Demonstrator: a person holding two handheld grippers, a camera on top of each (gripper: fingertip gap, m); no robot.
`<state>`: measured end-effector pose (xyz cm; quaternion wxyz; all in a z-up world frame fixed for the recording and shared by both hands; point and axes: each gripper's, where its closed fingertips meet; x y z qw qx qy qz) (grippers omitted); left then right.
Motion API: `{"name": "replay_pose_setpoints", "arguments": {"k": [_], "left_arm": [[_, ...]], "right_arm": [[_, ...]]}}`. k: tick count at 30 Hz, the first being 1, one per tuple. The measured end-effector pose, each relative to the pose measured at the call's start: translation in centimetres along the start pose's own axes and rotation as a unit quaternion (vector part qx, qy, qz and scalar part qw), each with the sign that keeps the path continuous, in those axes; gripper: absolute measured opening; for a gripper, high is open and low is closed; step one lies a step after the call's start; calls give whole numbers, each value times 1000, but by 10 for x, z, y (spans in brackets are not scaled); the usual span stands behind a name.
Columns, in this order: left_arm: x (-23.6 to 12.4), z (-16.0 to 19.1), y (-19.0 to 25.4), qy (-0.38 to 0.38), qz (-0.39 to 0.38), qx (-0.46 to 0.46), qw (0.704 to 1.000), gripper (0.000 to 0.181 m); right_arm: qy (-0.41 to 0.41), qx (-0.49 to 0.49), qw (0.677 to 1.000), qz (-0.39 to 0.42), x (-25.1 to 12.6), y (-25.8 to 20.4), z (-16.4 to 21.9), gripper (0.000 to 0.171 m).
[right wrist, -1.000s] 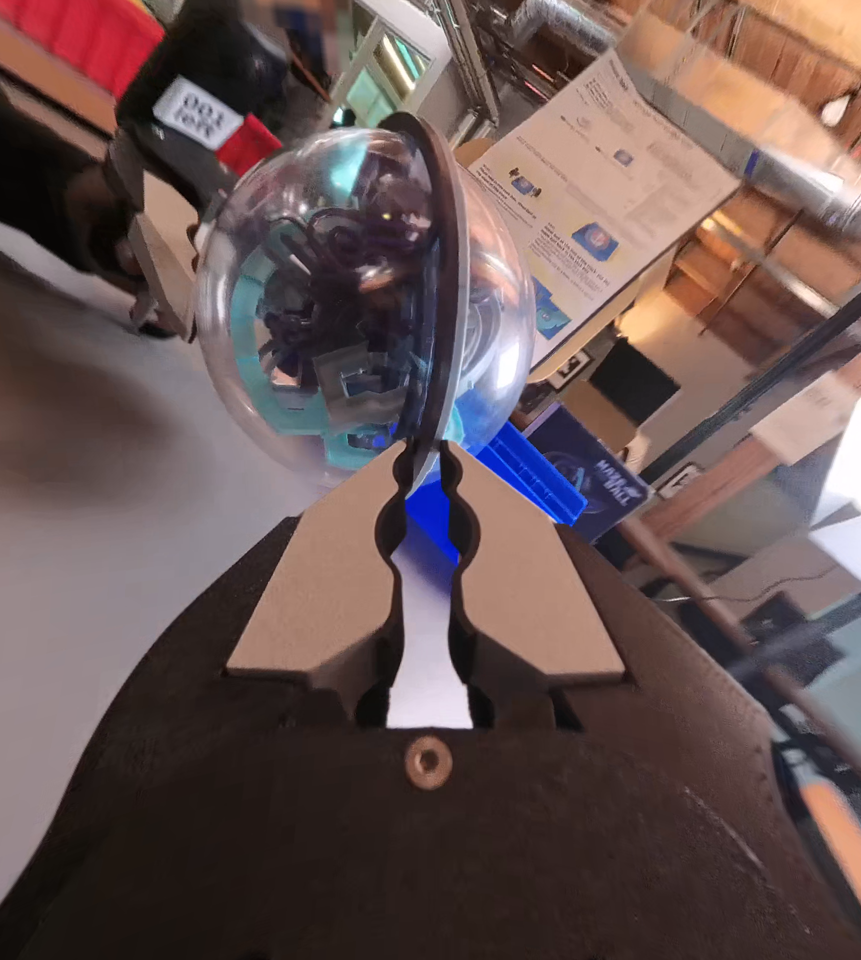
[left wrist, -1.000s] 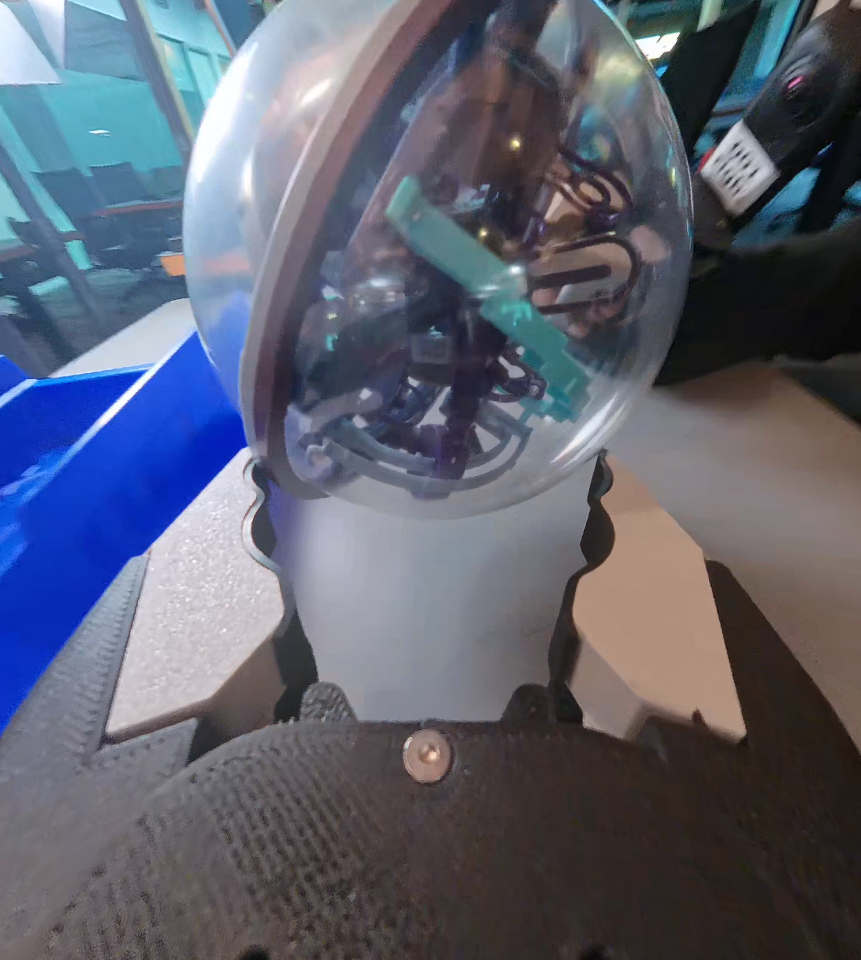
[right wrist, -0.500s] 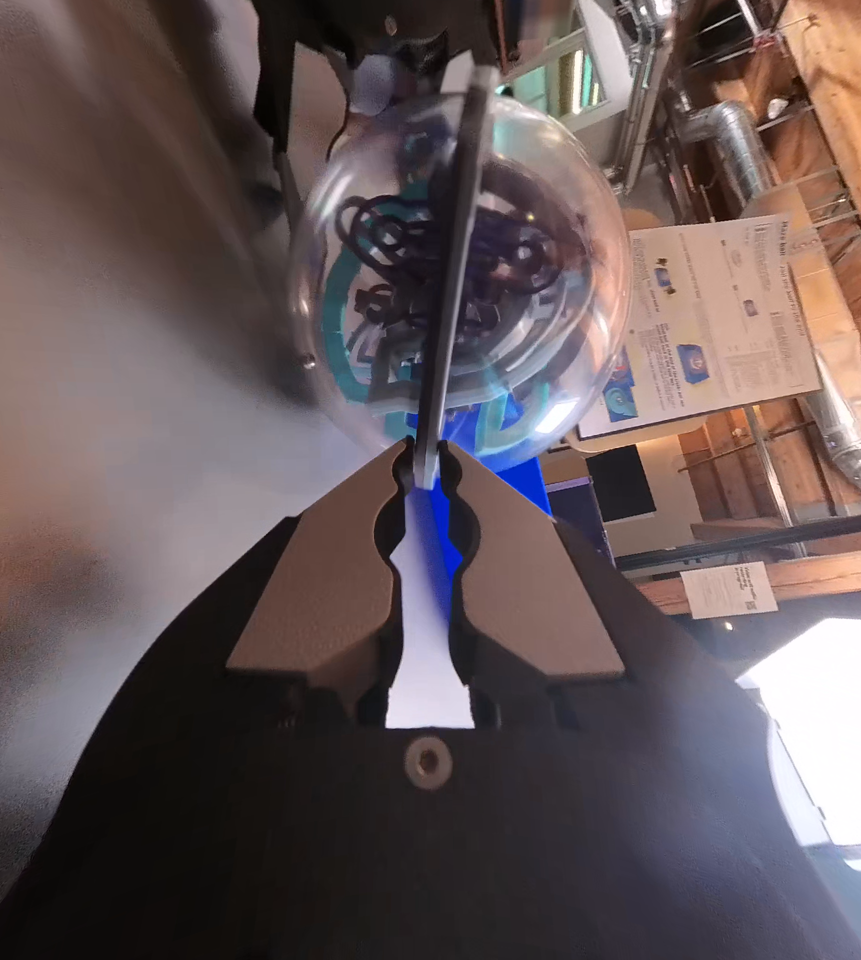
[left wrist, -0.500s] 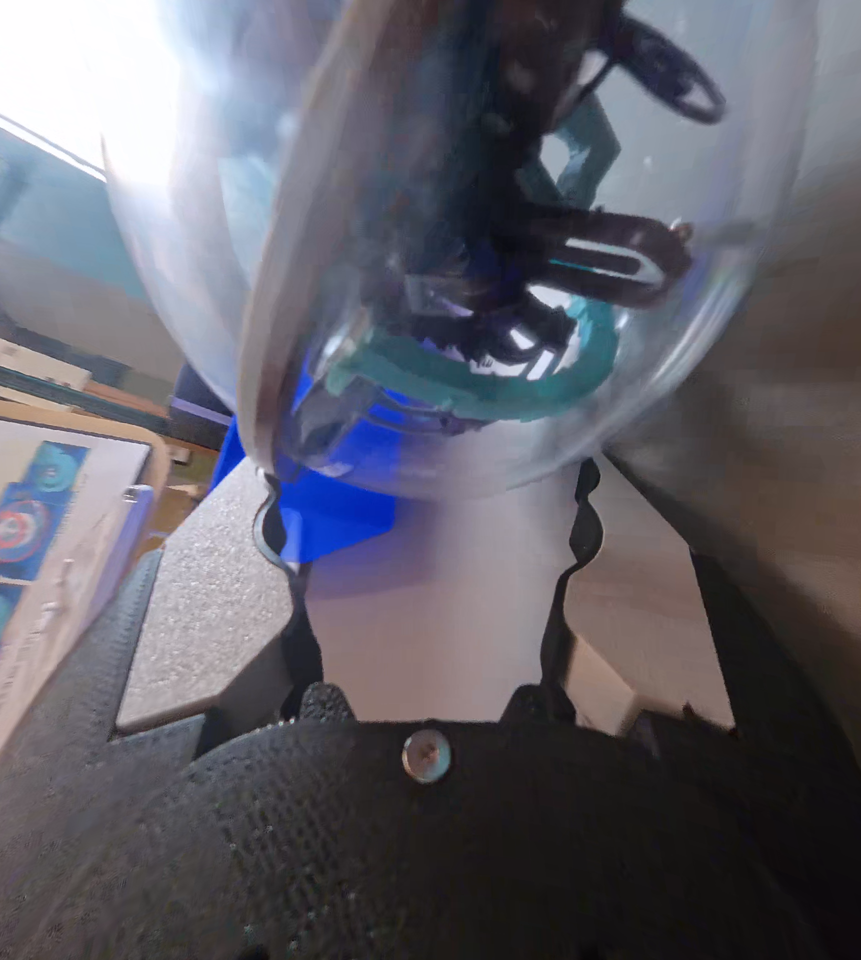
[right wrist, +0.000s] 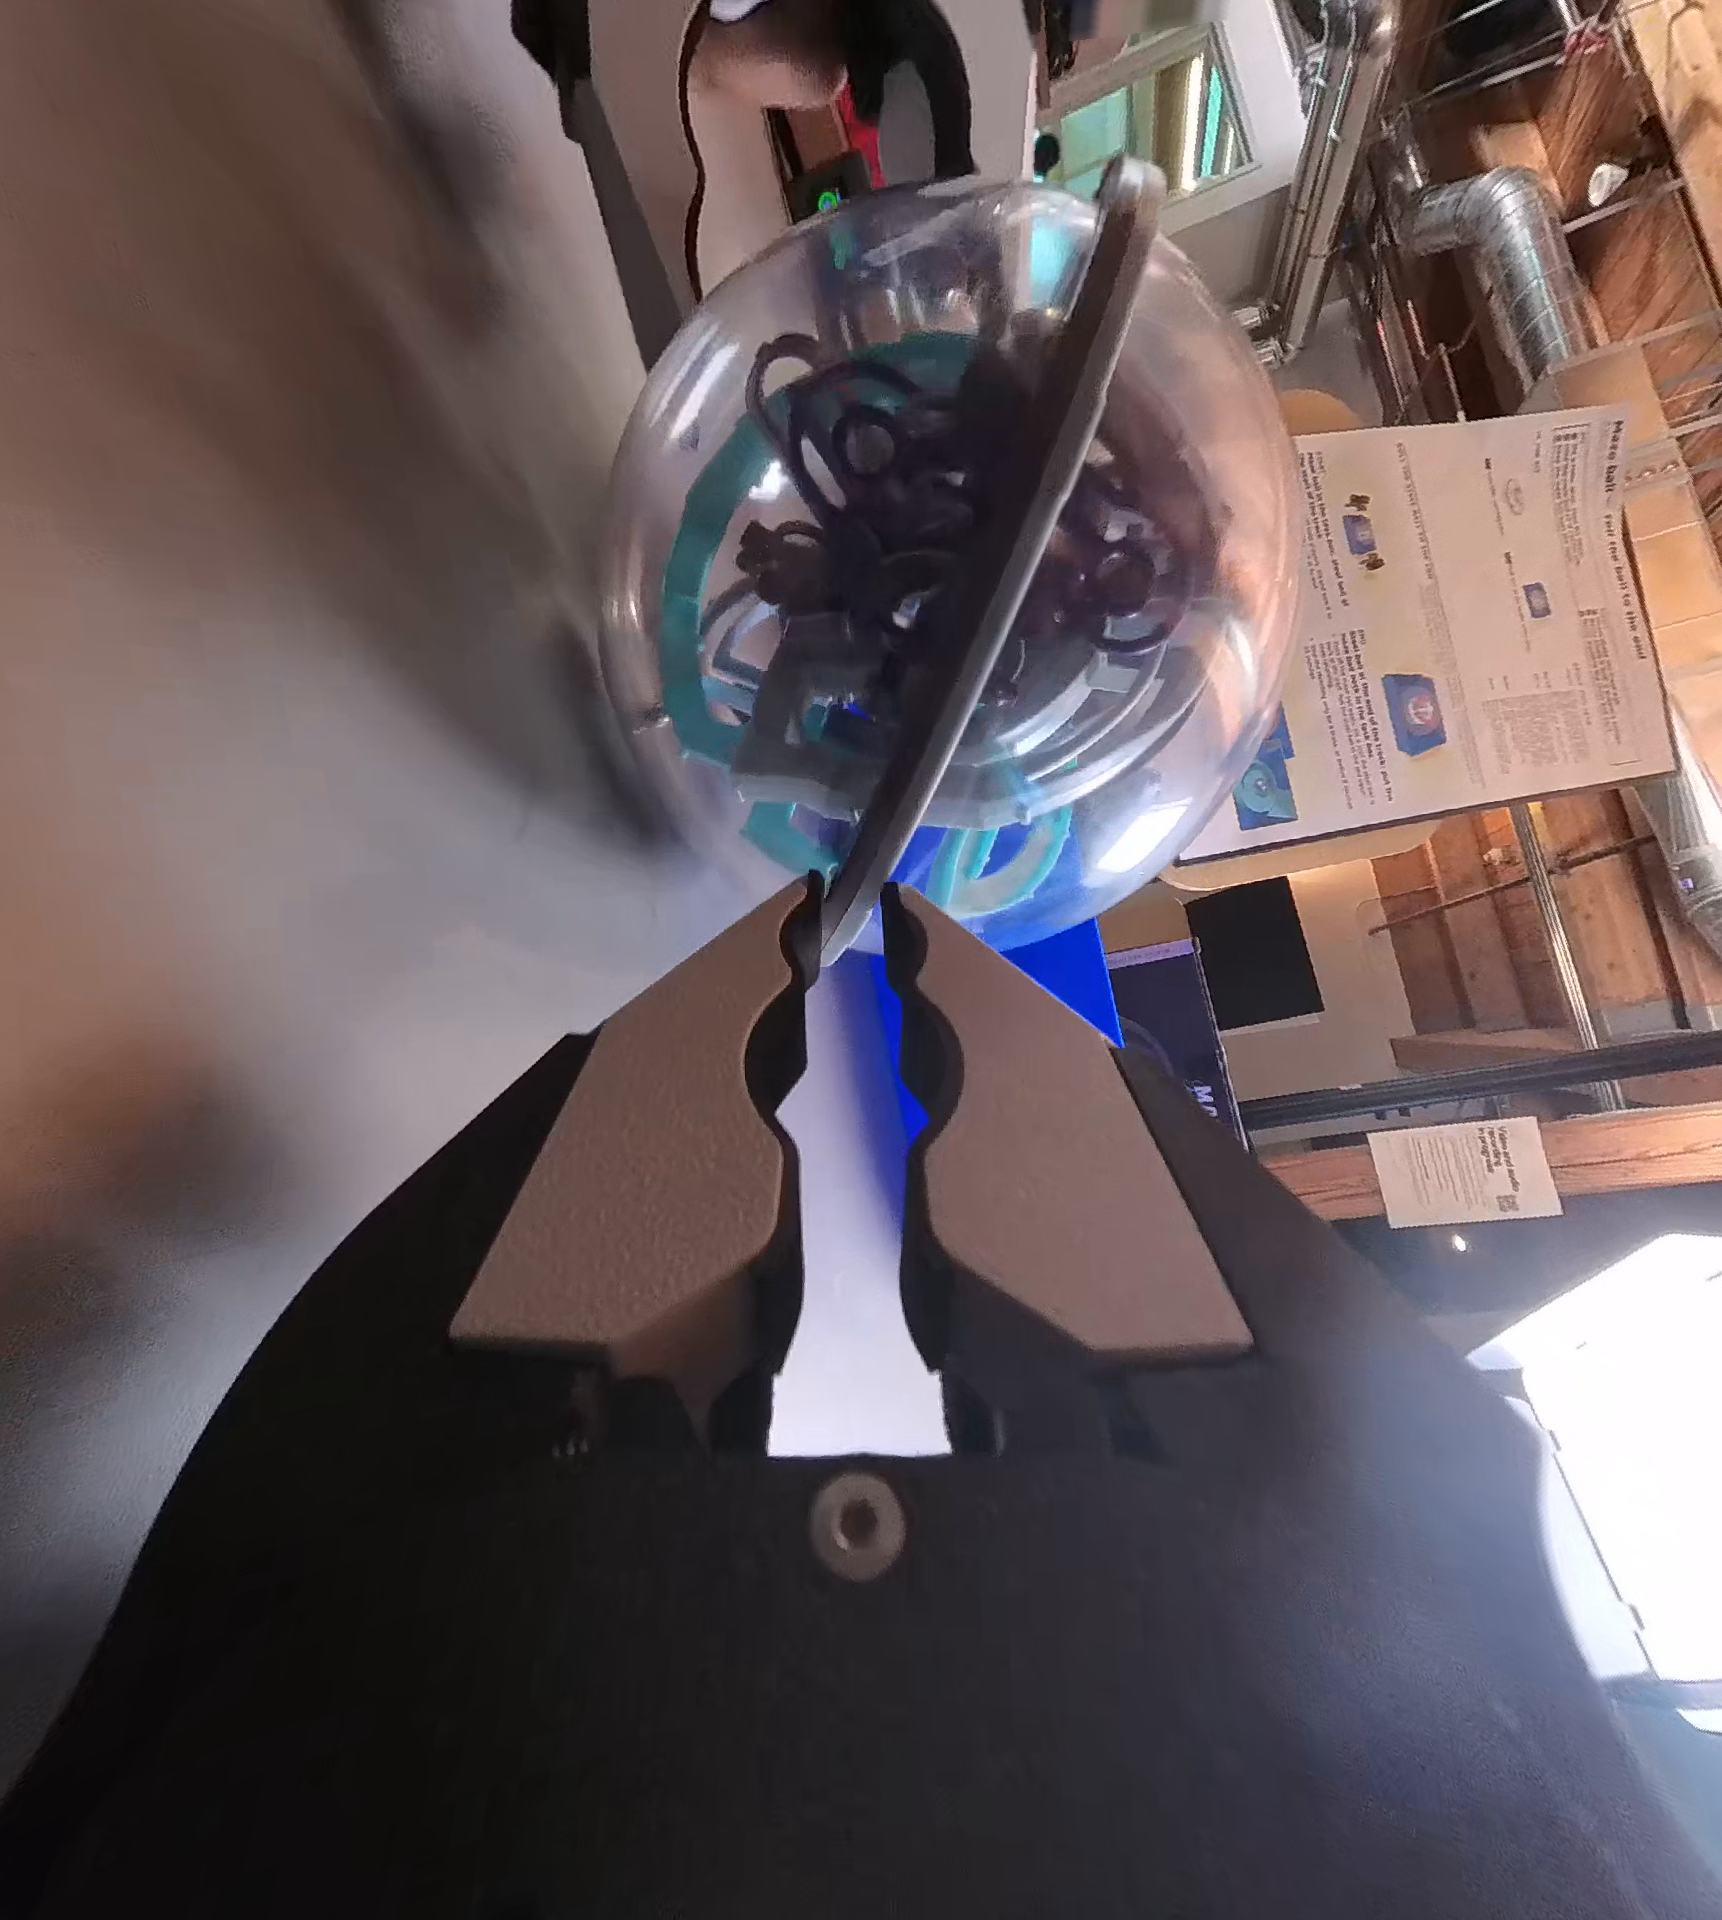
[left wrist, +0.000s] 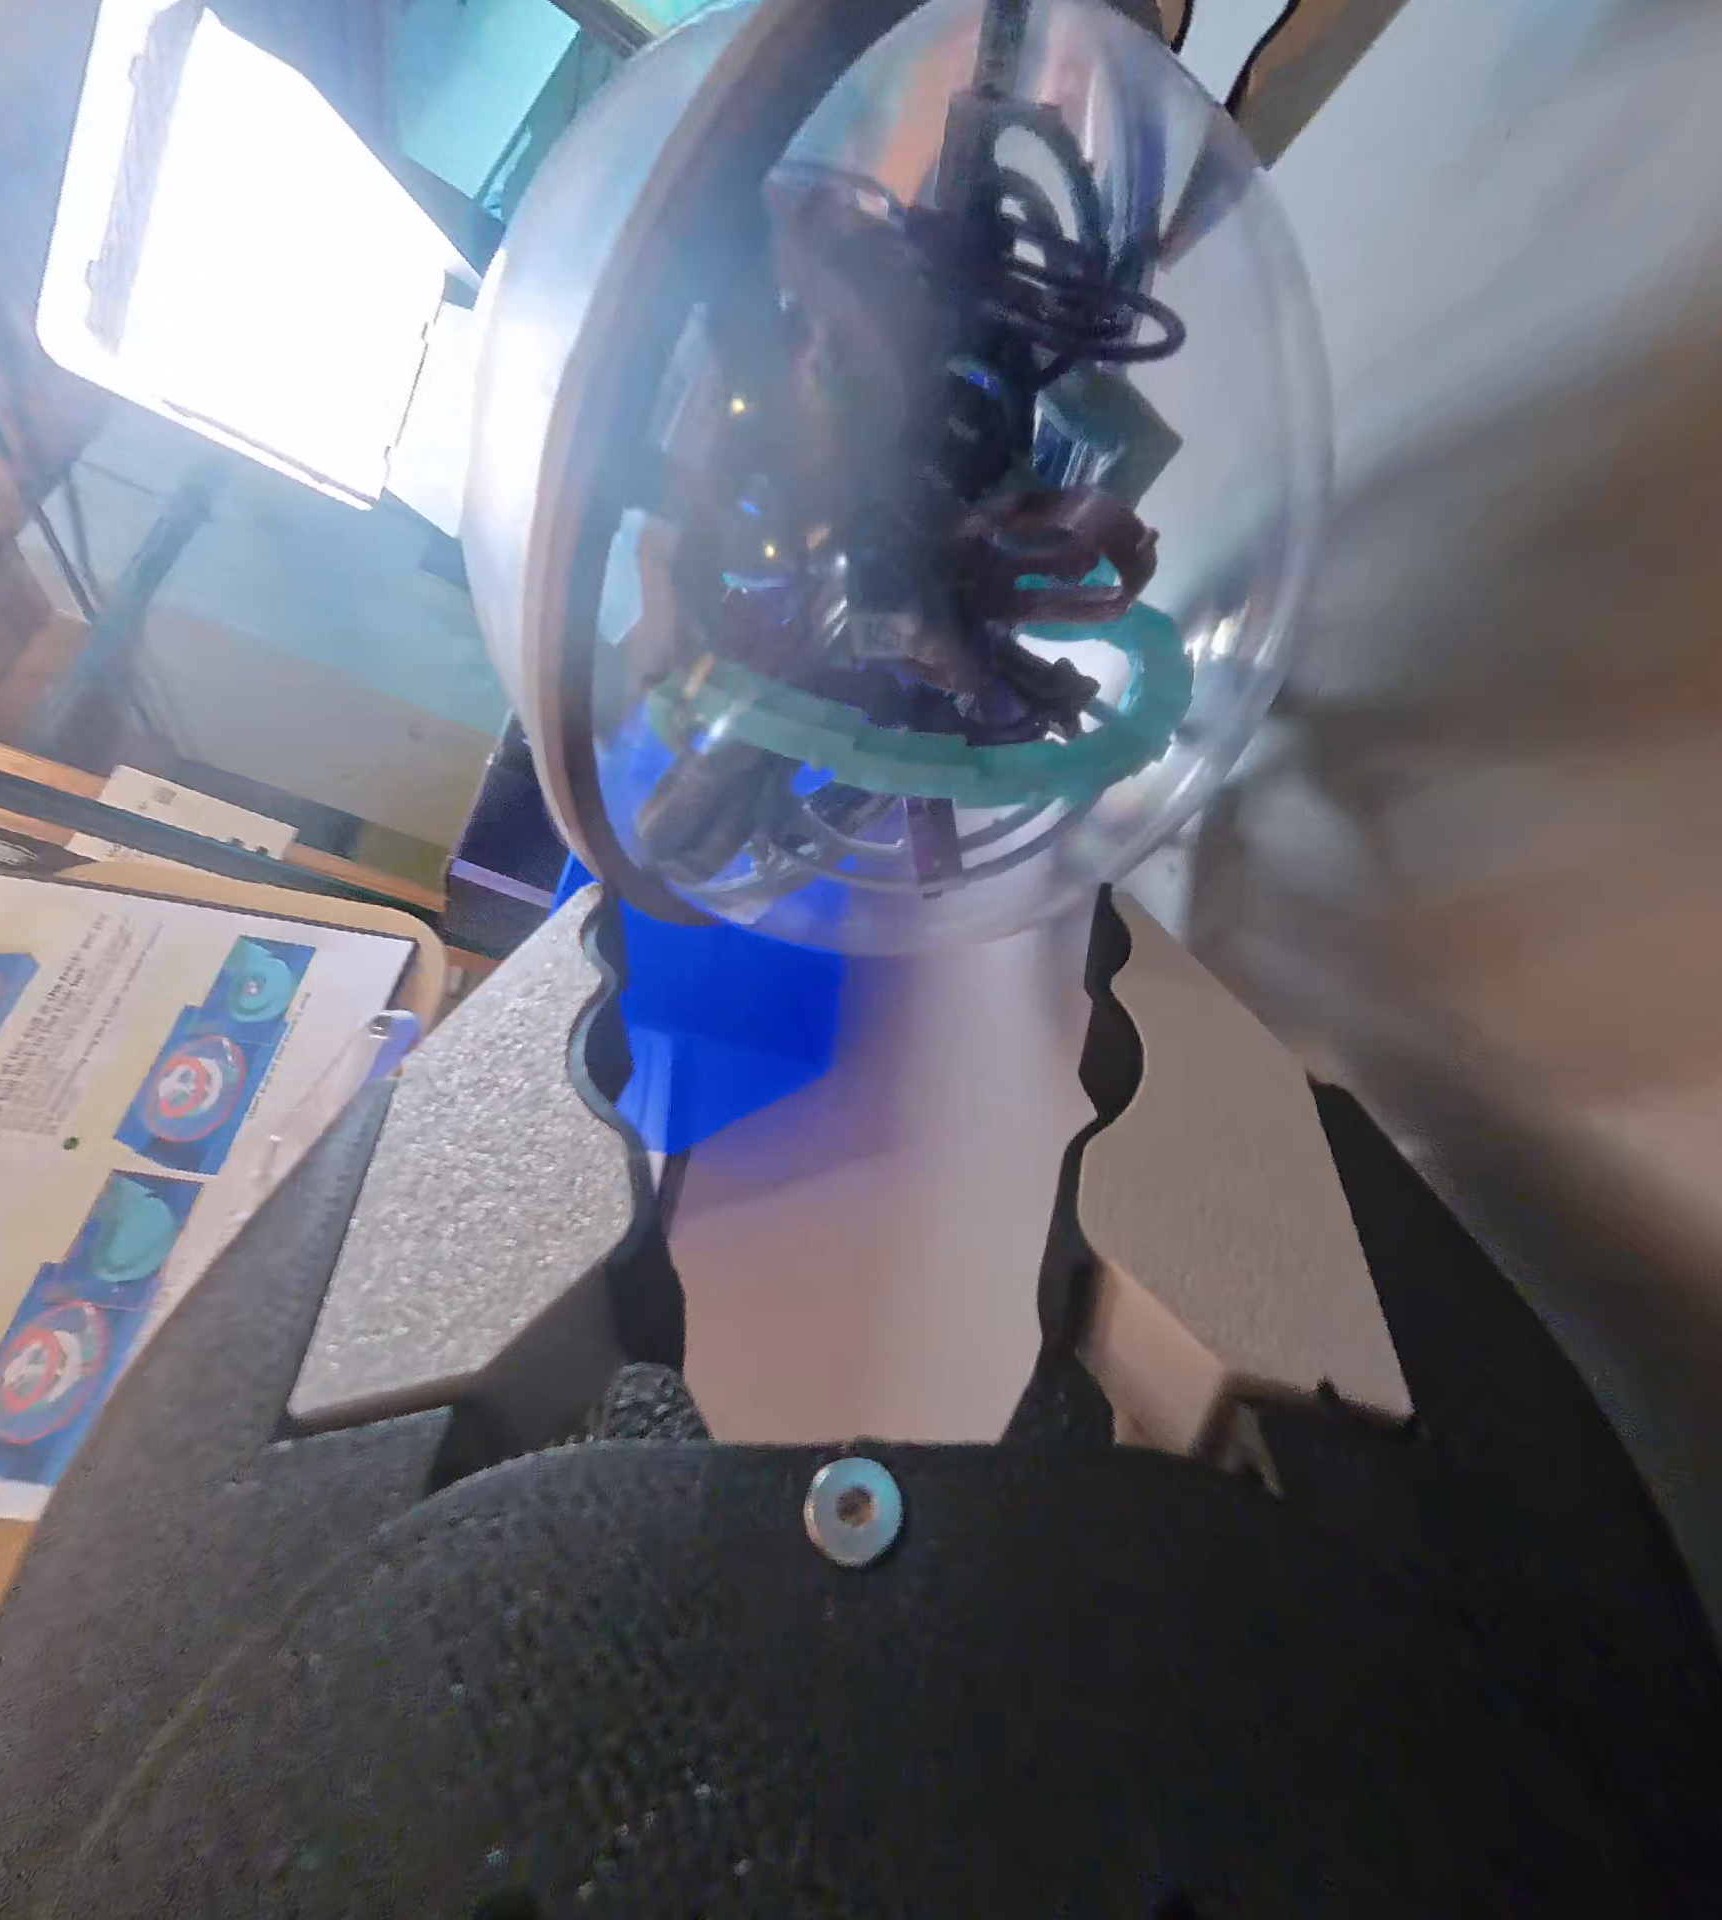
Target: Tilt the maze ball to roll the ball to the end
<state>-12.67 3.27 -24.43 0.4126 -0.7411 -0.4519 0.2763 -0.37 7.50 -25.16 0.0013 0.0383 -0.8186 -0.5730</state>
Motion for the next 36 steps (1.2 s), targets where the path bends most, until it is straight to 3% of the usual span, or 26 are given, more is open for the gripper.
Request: {"name": "replay_pose_setpoints", "arguments": {"k": [6,10,12,15,17,19,21,23,28,29,31,33,36], "left_arm": [[-14,-17,-1,27,-12,84,996,68],[-20,-33,16,57,25,118,991,40],[-22,-33,7,63,6,77,995,41],[-32,-12,-23,70,-39,-111,991,41],[-37,2,-49,106,-81,-321,938,49],[-38,8,-75,169,-109,-510,836,60],[-29,12,-88,201,-102,-604,764,77],[-14,9,-96,219,-89,-631,739,87],[27,-15,-83,191,-21,-564,803,96],[34,-14,-75,170,-7,-560,811,95],[39,-20,-70,164,-4,-552,817,97],[31,-25,-66,169,0,-535,828,84],[8,-34,-54,177,40,-559,809,78]], "right_arm": [[-27,0,1000,4,0,1,14,10],[-28,6,1000,12,1,5,16,10],[-26,10,1000,13,1,5,16,11],[-26,24,999,22,0,10,18,11],[-24,26,999,31,-1,14,17,11],[-23,27,999,40,1,17,16,17],[-17,49,997,51,3,21,14,28],[-5,80,995,65,6,28,11,36],[31,203,975,85,19,52,0,38],[32,207,974,83,23,57,-3,32],[35,170,983,60,32,59,-10,8],[38,89,995,38,38,57,-18,9],[46,-47,998,-19,39,40,-27,9]]}}
Point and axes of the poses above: each gripper's, where its closed fingertips meet, x out along the fingers, z out of its underside, y = z × x across the jaws, and after that the axes turned 13 degrees about y, right-handed
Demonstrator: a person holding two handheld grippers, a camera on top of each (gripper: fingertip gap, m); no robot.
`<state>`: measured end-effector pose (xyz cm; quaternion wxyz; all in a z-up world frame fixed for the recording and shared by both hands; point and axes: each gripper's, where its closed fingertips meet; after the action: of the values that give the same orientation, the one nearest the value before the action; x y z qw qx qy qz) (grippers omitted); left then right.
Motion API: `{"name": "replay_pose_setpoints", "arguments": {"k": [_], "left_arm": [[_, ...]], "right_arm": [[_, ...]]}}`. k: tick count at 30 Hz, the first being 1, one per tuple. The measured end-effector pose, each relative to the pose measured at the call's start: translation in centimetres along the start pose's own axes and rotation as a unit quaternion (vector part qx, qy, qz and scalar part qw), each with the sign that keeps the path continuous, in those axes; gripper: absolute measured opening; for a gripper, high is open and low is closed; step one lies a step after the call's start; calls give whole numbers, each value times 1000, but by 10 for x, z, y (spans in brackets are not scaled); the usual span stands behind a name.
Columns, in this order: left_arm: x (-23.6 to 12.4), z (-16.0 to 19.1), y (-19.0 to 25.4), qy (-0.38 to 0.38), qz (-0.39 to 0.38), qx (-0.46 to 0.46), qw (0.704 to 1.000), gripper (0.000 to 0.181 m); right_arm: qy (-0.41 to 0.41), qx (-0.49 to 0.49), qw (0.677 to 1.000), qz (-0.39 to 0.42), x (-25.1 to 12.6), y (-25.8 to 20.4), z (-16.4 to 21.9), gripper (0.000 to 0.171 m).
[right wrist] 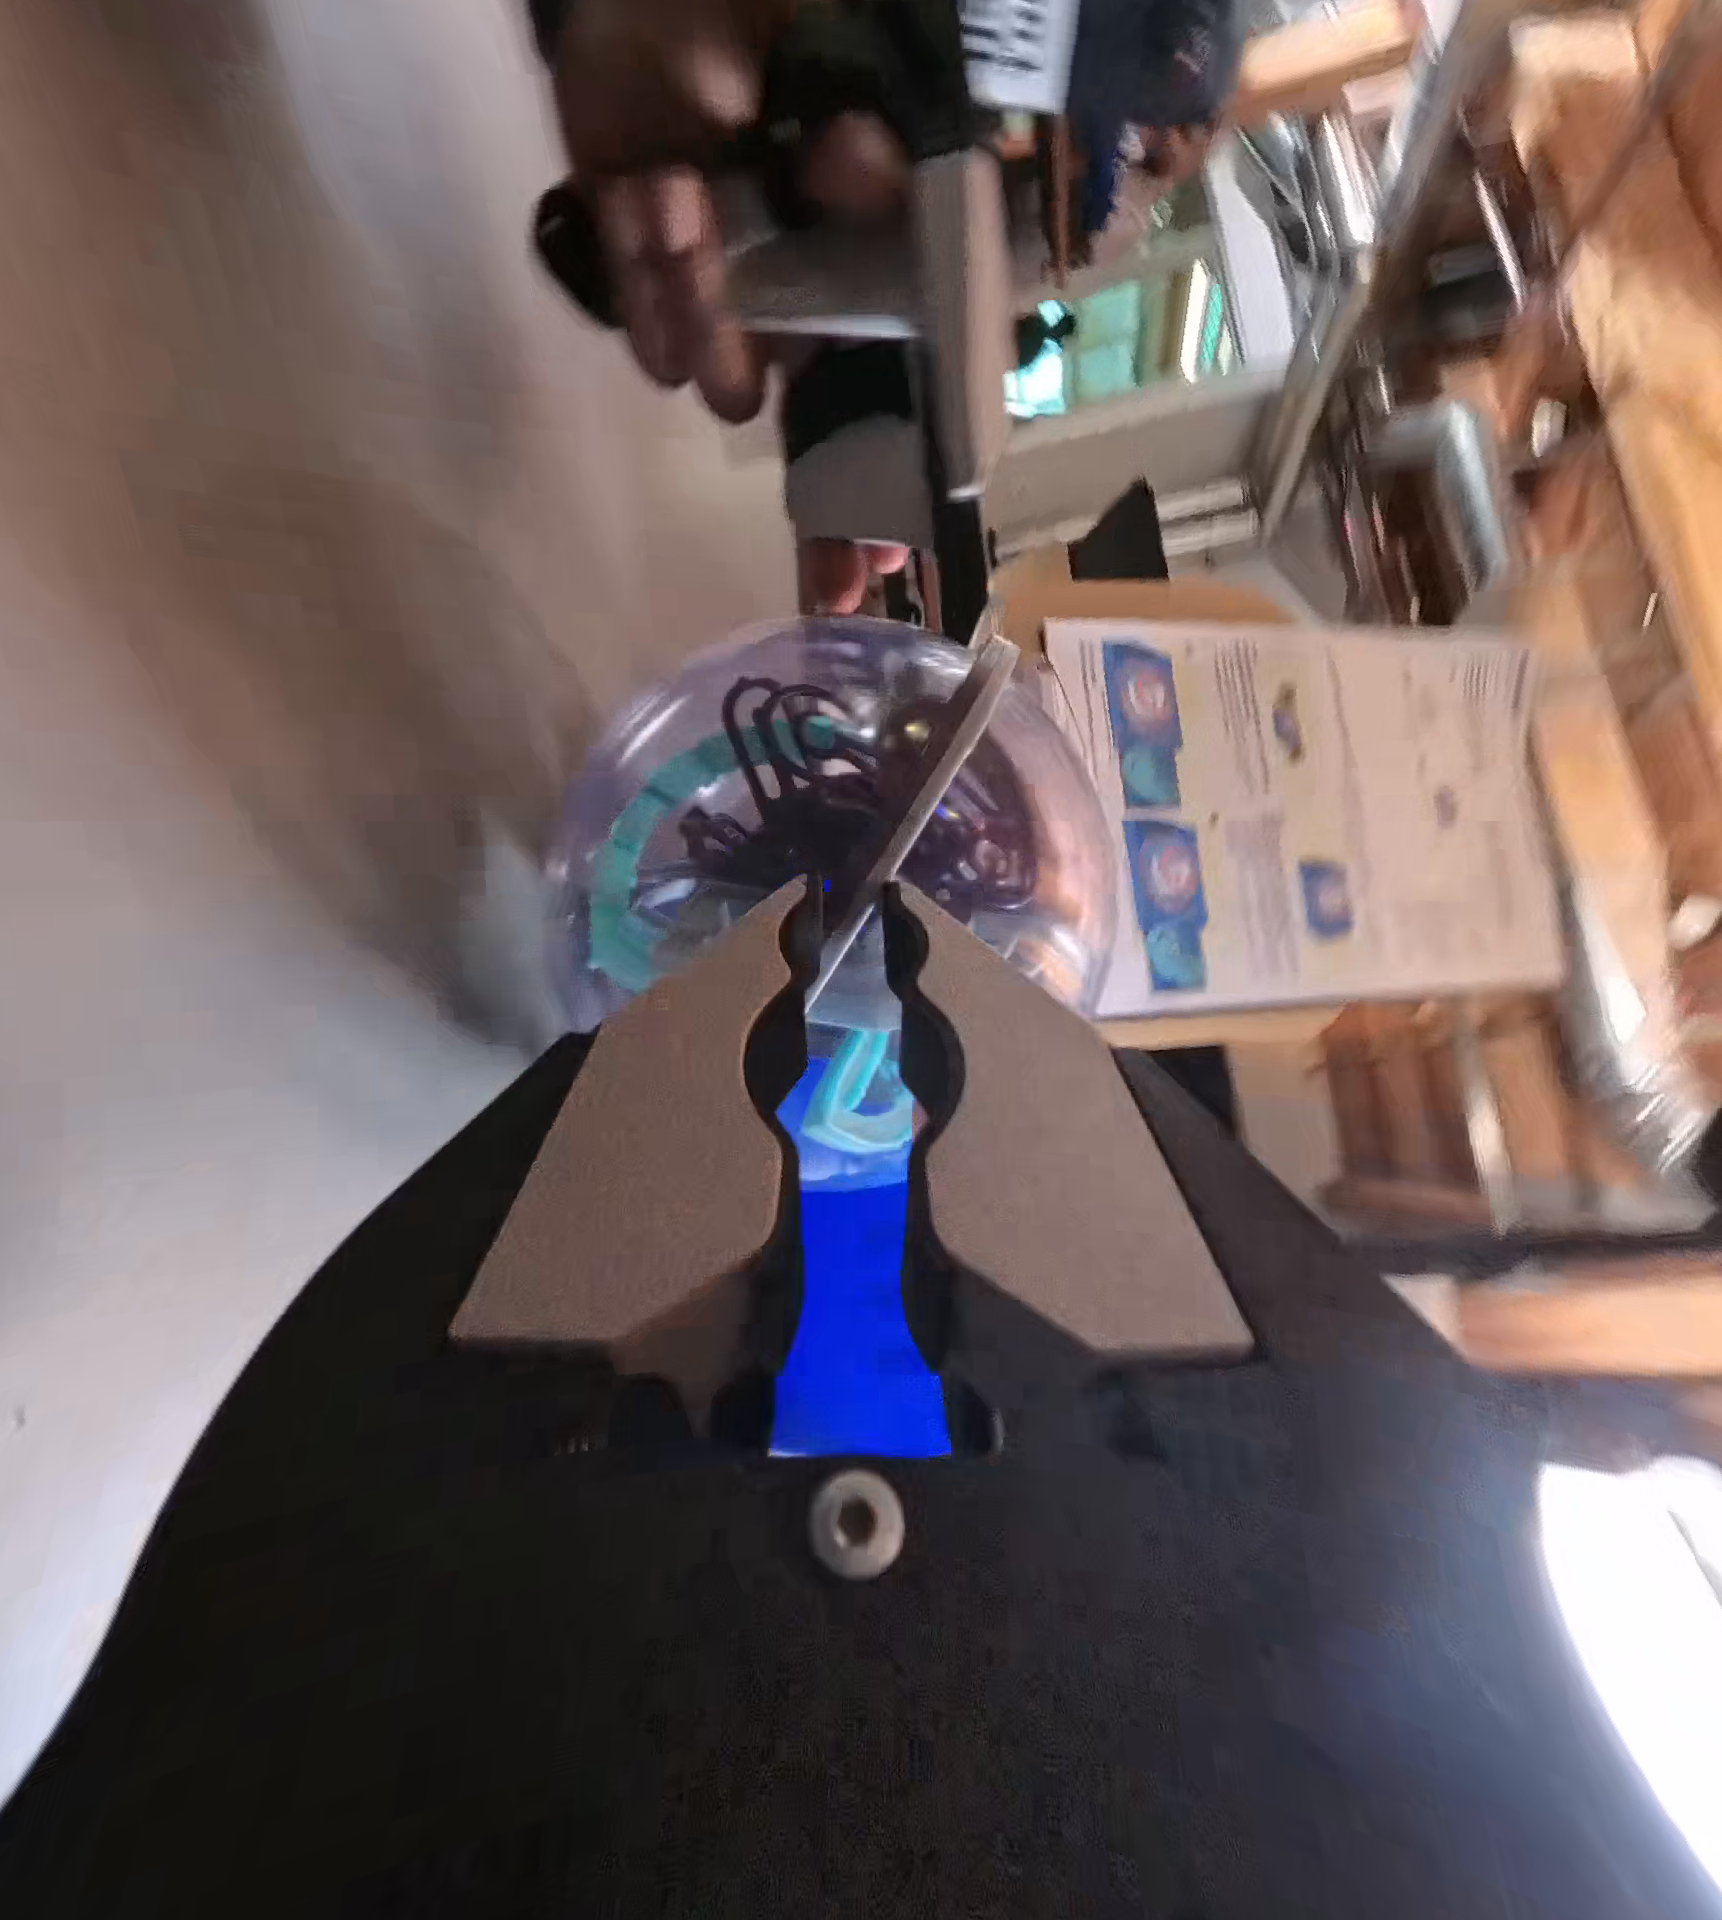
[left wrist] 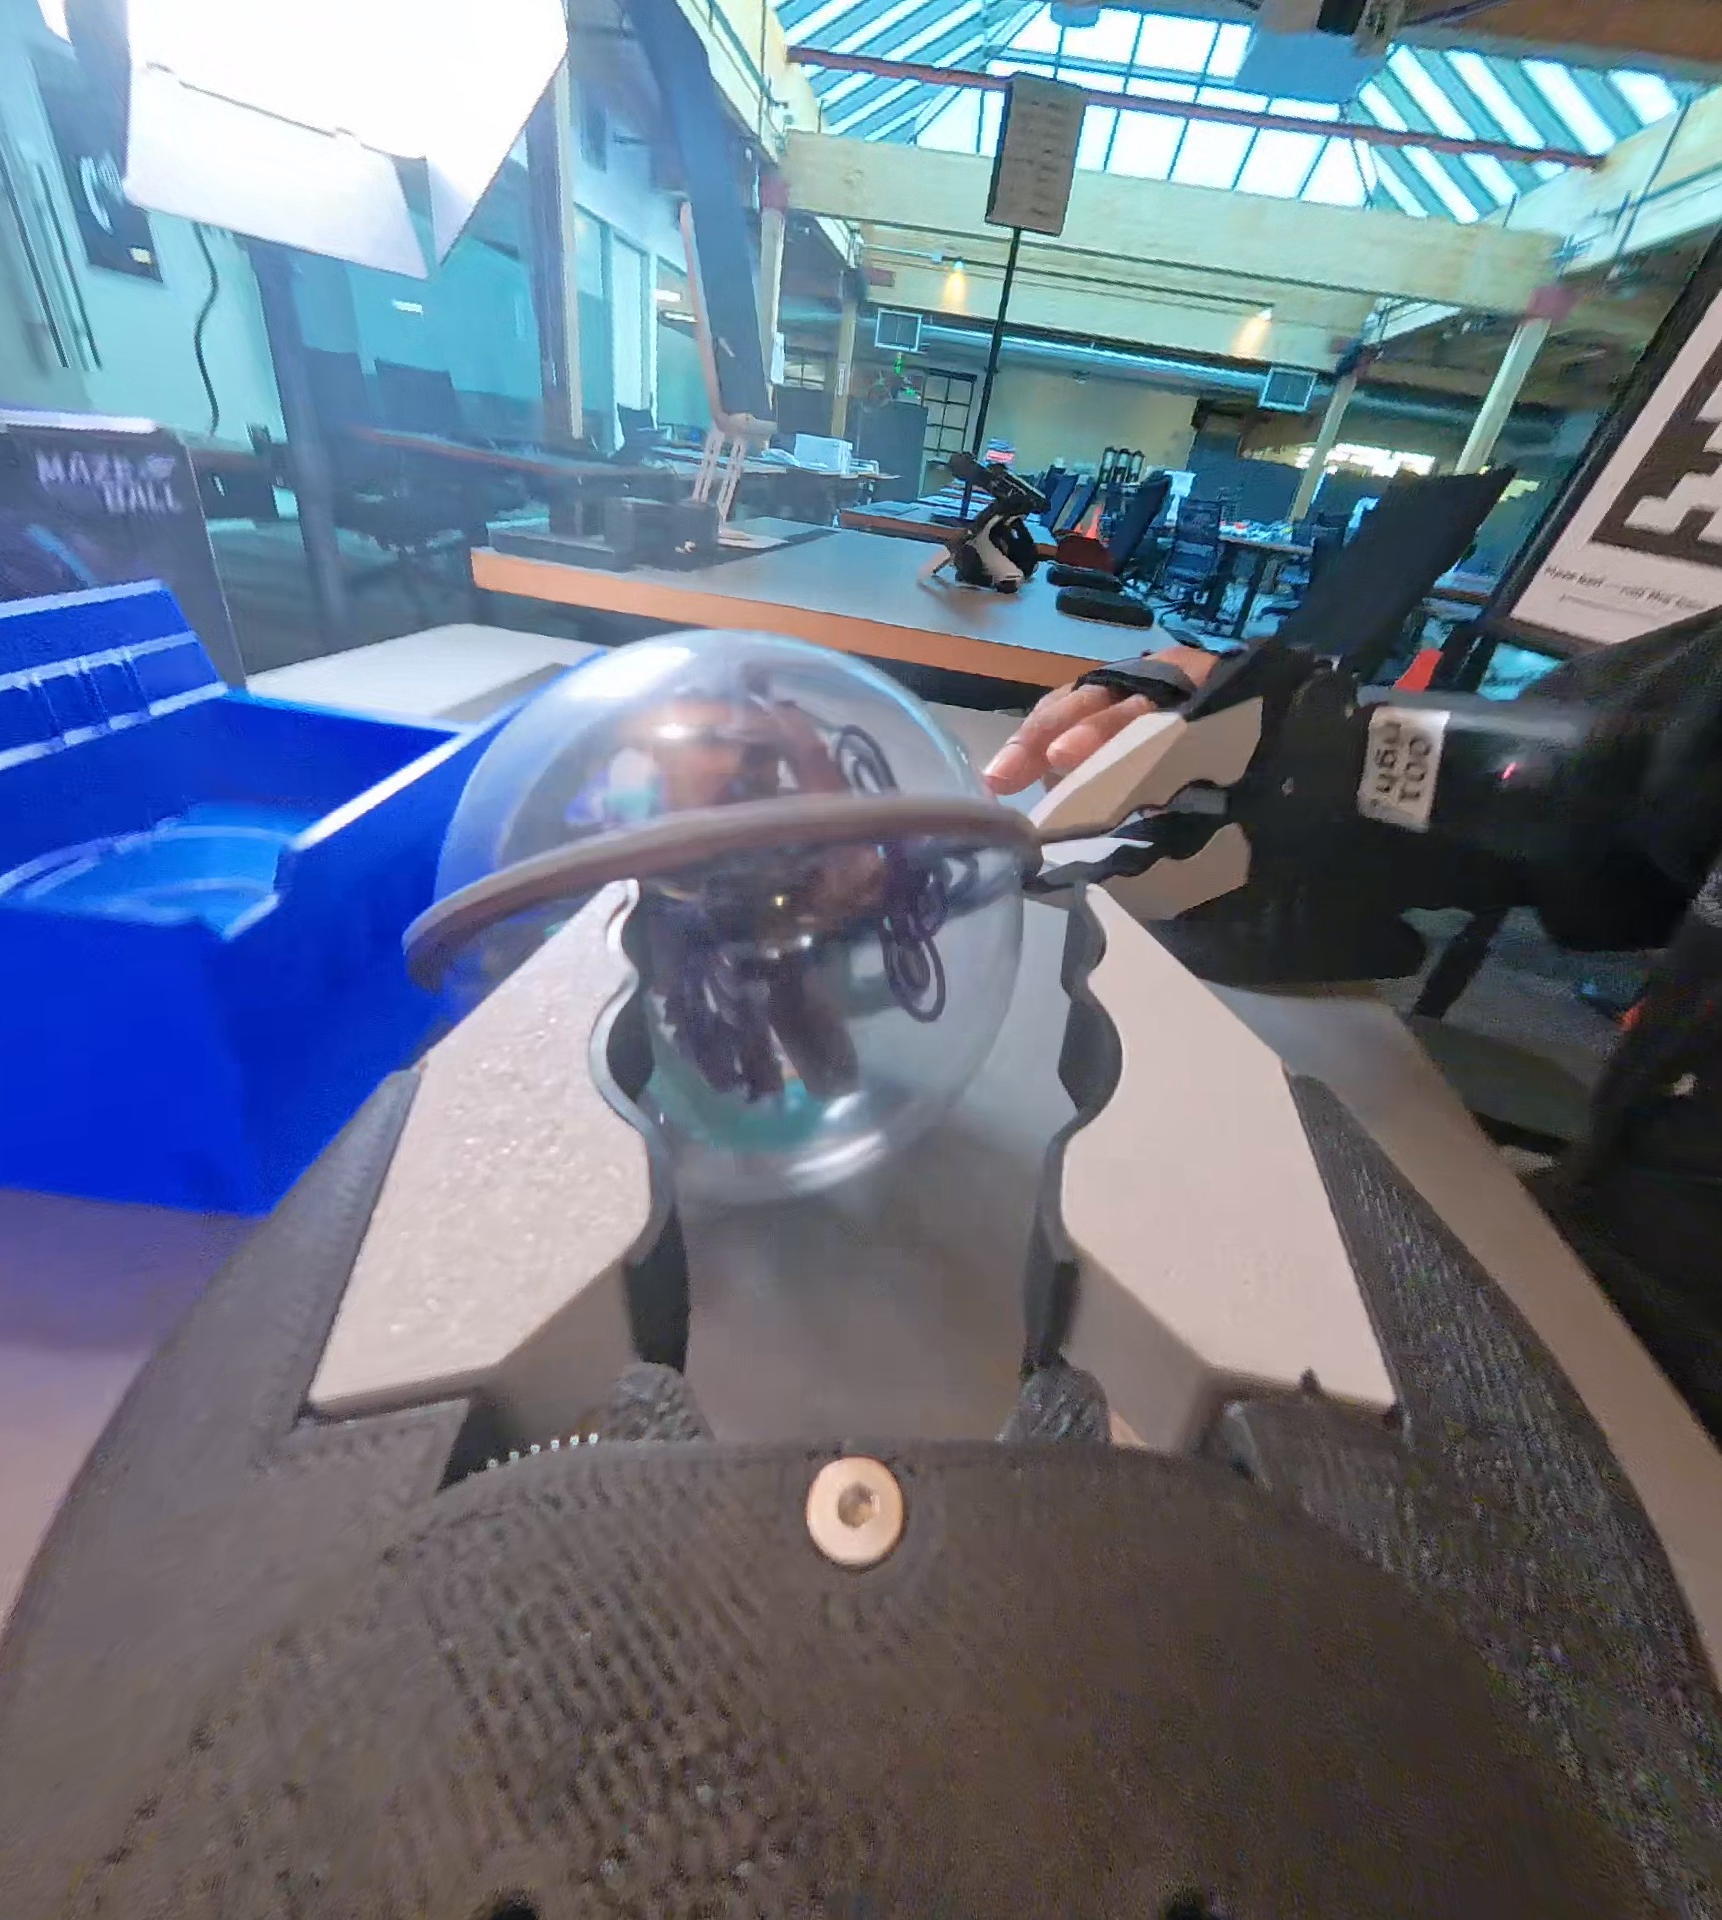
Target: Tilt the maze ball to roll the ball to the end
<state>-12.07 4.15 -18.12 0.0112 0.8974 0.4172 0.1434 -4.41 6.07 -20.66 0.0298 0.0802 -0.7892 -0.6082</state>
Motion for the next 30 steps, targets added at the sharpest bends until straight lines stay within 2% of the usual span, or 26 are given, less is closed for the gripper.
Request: {"name": "replay_pose_setpoints", "arguments": {"k": [2,4,6,9,13,18,20,22,24,26,29,30], "left_arm": [[-17,0,-7,10,-30,-36,999,82],[-32,-5,-19,50,-65,-94,992,80],[-39,-5,-27,65,-84,-160,981,74],[-40,1,-32,51,-94,-168,980,63],[-41,10,-39,42,-109,-169,979,59],[-39,13,-34,56,-93,-189,976,71],[-39,13,-35,60,-94,-195,974,76],[-38,15,-36,61,-99,-205,972,76],[-36,16,-38,64,-100,-223,968,74],[-32,17,-39,68,-95,-246,962,66],[-24,17,-35,75,-79,-270,957,53],[-21,19,-35,72,-80,-274,956,51]], "right_arm": [[12,-92,995,-44,-2,-16,-5,9],[28,-138,987,-70,-5,-27,-11,7],[34,-146,986,-74,-8,-32,-14,6],[26,-142,987,-64,-11,-33,-13,7],[8,-108,993,-39,-17,-32,-8,8],[-10,-73,997,-27,-25,-35,-2,9],[-9,-19,999,-33,-30,-37,-1,26],[-1,100,994,-41,-36,-38,-2,42],[-3,267,963,-33,-41,-29,2,56],[-25,420,907,-17,-45,-20,18,64],[-48,574,817,-32,-49,-25,37,47],[-49,604,795,-37,-49,-27,39,50]]}}
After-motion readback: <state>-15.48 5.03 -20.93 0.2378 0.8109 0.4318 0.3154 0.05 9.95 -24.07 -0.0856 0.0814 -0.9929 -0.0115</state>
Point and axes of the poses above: each gripper's, where its closed fingertips meet, x out along the fingers, z out of its underside, y = z × x across the jaws, and after that the axes turned 13 degrees about y, right-handed
